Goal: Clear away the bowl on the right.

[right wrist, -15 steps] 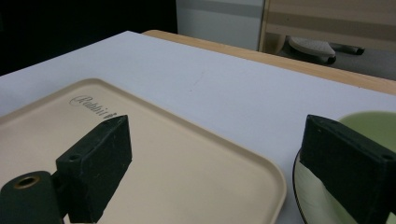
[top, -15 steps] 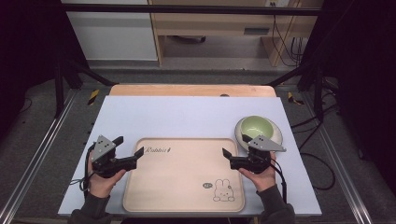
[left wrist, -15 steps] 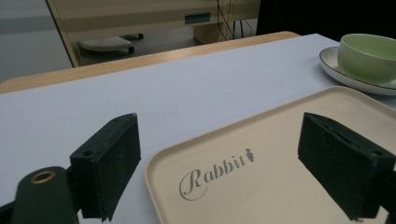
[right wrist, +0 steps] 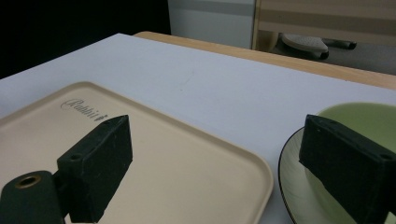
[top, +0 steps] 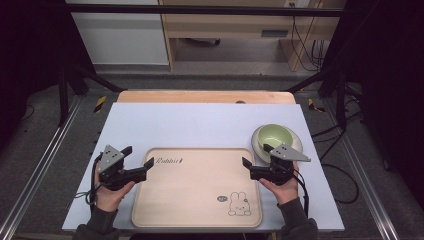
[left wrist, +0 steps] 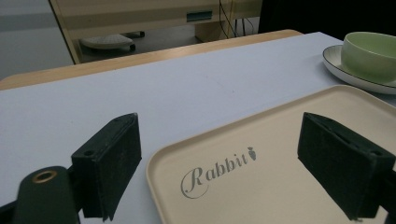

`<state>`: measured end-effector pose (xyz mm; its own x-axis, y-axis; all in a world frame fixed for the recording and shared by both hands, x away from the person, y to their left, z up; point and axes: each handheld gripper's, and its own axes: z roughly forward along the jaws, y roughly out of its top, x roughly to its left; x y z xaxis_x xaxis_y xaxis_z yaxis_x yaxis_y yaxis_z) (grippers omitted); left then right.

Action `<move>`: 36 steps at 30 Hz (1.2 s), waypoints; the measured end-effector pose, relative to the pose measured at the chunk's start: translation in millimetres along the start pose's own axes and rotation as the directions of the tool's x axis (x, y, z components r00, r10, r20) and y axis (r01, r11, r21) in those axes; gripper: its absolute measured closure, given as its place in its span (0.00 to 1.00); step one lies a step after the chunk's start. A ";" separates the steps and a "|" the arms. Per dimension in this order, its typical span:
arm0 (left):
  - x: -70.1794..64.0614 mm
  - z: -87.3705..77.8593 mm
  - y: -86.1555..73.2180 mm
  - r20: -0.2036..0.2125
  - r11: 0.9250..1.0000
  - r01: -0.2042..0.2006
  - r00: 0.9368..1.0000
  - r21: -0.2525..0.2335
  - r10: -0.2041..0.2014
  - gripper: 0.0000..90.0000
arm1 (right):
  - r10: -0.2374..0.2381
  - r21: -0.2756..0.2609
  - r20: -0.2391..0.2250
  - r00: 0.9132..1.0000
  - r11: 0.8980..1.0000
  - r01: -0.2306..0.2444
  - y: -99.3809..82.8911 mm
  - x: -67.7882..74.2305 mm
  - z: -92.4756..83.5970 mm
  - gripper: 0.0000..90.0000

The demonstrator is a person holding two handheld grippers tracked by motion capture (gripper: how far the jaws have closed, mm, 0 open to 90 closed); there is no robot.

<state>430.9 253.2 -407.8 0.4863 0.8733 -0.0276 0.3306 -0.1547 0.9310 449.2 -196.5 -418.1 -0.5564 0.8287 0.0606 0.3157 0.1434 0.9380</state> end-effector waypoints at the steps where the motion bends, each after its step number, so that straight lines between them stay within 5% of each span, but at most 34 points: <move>1: -0.3 0.5 -0.3 0.000 1.000 -0.001 1.000 0.004 0.001 0.15 | 0.002 0.002 0.004 1.000 1.000 -0.002 0.2 -0.6 -0.7 0.11; 36: -2.9 2.3 -2.2 0.004 1.000 -0.006 1.000 0.010 0.006 0.15 | 0.050 0.015 0.098 0.994 0.999 -0.052 3.7 -20.5 -12.4 0.12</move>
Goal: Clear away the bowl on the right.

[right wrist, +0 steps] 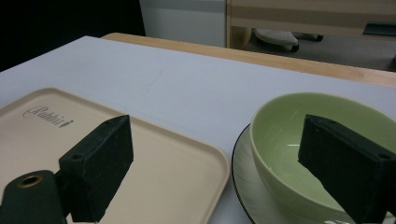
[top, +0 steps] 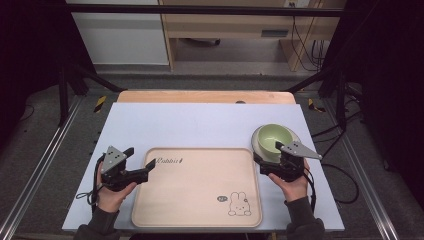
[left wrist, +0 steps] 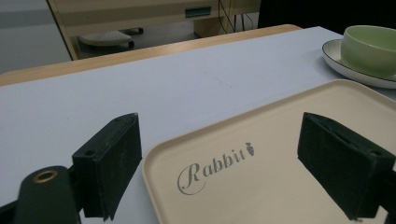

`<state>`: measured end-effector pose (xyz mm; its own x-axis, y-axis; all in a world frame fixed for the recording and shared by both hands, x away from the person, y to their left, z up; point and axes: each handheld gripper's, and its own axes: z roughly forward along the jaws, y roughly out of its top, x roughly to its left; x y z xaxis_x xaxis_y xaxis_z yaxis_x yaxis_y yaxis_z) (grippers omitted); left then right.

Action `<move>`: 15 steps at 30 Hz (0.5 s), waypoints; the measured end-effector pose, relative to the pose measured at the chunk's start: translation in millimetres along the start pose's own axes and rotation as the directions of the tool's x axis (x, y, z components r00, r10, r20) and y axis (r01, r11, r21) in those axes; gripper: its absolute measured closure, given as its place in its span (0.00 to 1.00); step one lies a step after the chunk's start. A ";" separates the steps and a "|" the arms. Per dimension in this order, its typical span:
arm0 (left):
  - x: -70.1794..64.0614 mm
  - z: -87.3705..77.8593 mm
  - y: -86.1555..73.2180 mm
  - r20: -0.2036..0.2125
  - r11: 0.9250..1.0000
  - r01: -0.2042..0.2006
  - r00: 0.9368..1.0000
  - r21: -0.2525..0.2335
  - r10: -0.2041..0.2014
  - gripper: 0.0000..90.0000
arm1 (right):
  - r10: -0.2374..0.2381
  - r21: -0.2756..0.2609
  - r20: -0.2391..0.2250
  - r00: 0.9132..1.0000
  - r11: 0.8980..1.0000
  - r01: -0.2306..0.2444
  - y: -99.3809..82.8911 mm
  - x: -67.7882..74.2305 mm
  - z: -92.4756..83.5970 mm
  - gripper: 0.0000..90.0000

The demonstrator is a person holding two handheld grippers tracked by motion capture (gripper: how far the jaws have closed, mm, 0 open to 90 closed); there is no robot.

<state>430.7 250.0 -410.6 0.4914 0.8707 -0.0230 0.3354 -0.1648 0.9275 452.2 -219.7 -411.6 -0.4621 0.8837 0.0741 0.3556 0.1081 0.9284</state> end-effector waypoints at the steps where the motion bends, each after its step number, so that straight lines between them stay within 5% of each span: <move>1: 0.0 0.0 0.0 0.000 1.000 0.000 1.000 0.000 0.000 0.15 | 0.002 0.000 0.001 1.000 1.000 -0.002 0.3 -0.4 -0.5 0.12; 15: -0.3 1.3 -0.4 0.002 1.000 -0.001 1.000 0.002 0.001 0.15 | 0.022 0.008 0.058 0.998 1.000 -0.022 2.7 -17.8 -6.6 0.14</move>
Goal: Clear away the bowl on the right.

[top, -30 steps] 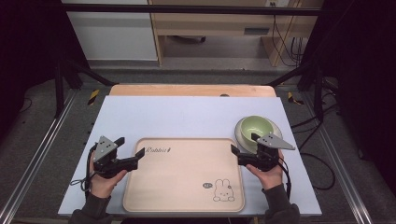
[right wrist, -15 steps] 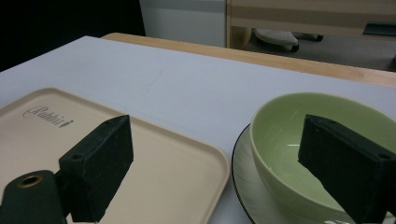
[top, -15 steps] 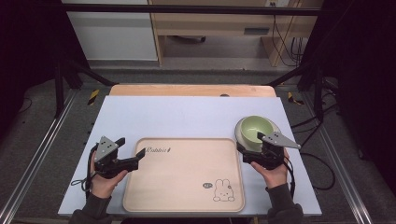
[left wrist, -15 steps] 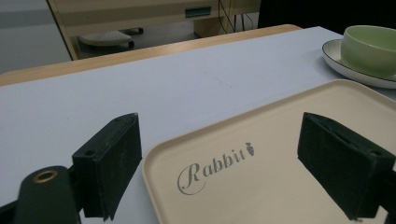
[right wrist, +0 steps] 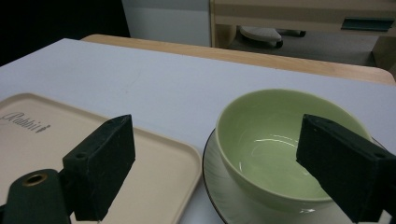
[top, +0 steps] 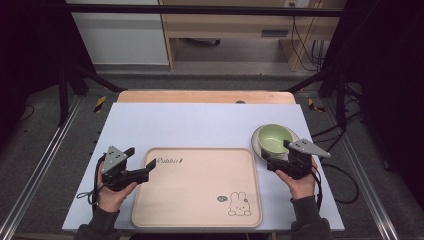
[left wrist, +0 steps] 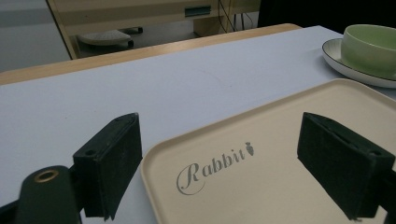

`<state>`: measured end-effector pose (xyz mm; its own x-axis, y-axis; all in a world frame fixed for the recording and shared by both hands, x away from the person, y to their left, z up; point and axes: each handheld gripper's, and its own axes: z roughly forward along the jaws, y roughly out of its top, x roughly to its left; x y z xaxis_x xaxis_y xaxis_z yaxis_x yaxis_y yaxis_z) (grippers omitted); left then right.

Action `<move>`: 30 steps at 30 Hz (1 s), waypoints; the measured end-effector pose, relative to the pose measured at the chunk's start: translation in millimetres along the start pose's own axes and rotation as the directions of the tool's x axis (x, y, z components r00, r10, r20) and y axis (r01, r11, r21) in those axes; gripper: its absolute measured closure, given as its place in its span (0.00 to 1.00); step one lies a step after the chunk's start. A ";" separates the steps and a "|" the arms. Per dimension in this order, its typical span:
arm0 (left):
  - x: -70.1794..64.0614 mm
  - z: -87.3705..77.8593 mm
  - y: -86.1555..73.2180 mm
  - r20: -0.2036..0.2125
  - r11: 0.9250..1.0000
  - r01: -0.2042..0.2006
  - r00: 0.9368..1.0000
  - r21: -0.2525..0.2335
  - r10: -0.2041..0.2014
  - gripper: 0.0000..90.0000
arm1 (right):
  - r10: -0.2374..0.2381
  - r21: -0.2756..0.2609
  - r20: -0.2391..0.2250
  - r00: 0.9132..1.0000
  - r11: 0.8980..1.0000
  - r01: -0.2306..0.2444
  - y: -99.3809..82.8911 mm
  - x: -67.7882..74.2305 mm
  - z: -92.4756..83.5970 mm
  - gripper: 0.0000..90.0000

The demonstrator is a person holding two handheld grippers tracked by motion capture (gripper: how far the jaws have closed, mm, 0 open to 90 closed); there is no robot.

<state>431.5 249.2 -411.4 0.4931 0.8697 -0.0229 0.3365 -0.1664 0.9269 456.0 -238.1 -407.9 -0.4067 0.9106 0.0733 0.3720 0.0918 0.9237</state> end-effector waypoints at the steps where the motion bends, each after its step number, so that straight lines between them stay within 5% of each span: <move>1: -0.1 0.1 0.0 0.000 1.000 0.001 1.000 0.000 -0.001 0.15 | -0.002 0.000 0.004 1.000 1.000 0.002 0.1 -0.6 -0.1 0.14; 11: -0.7 1.6 -1.1 0.000 1.000 -0.002 1.000 0.007 0.002 0.15 | -0.003 0.010 0.060 0.998 1.000 0.002 1.1 -7.9 0.6 0.16; 30: 0.5 0.2 0.2 0.004 1.000 0.005 1.000 -0.003 -0.005 0.15 | 0.015 0.074 0.095 0.995 0.997 -0.022 6.9 -18.3 13.5 0.16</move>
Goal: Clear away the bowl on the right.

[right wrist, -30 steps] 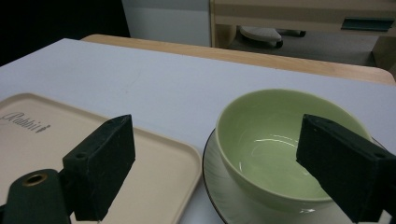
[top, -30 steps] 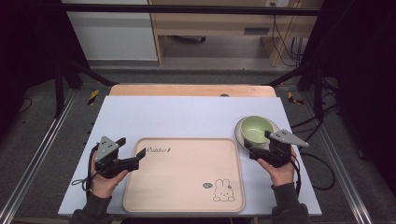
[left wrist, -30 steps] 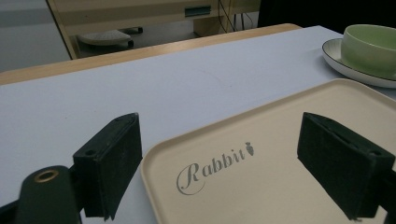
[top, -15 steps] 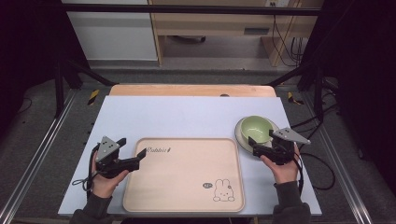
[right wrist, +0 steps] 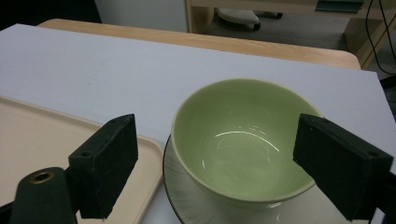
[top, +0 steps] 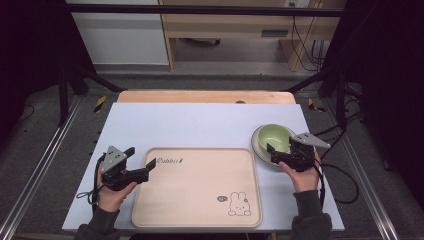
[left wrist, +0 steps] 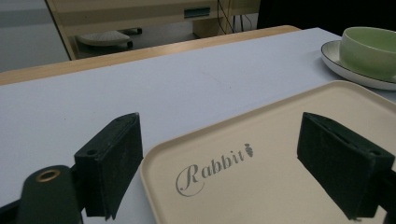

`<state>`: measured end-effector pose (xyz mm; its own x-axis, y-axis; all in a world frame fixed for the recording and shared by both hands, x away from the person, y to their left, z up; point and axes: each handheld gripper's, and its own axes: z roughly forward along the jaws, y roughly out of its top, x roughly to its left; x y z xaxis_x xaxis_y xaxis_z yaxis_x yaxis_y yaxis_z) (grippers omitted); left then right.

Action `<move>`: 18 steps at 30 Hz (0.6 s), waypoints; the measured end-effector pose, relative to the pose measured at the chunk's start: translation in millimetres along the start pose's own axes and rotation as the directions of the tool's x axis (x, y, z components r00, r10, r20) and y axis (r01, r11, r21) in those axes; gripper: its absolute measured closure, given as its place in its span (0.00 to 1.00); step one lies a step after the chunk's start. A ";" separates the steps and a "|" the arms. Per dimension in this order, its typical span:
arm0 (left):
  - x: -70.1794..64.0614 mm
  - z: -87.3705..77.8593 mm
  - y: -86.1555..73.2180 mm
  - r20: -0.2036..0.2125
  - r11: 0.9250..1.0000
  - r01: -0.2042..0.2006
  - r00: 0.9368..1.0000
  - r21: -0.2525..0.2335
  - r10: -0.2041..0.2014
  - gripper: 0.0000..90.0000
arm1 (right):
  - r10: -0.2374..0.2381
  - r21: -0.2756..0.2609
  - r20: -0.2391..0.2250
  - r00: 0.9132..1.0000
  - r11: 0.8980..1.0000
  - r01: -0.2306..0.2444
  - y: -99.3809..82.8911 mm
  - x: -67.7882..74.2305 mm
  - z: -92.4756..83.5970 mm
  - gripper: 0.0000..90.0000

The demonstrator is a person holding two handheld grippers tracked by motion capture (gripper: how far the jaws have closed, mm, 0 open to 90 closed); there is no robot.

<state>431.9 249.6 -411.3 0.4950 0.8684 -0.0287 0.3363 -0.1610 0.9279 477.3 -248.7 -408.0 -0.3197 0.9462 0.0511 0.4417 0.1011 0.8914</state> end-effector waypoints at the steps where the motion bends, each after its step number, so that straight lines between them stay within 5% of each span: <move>1: -0.1 0.2 0.0 0.001 1.000 0.000 1.000 0.000 0.000 0.15 | -0.002 0.006 0.005 1.000 1.000 0.002 0.2 -0.4 1.1 0.16; 18: -2.6 -0.9 0.5 0.006 1.000 -0.004 1.000 -0.001 0.004 0.15 | 0.046 0.042 0.047 0.998 0.998 -0.048 9.9 -17.5 10.1 0.20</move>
<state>430.2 247.7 -410.4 0.5013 0.8648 -0.0271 0.3338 -0.1644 0.9282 495.7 -261.2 -404.6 -0.2592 0.9632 0.0706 0.4911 0.0685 0.8684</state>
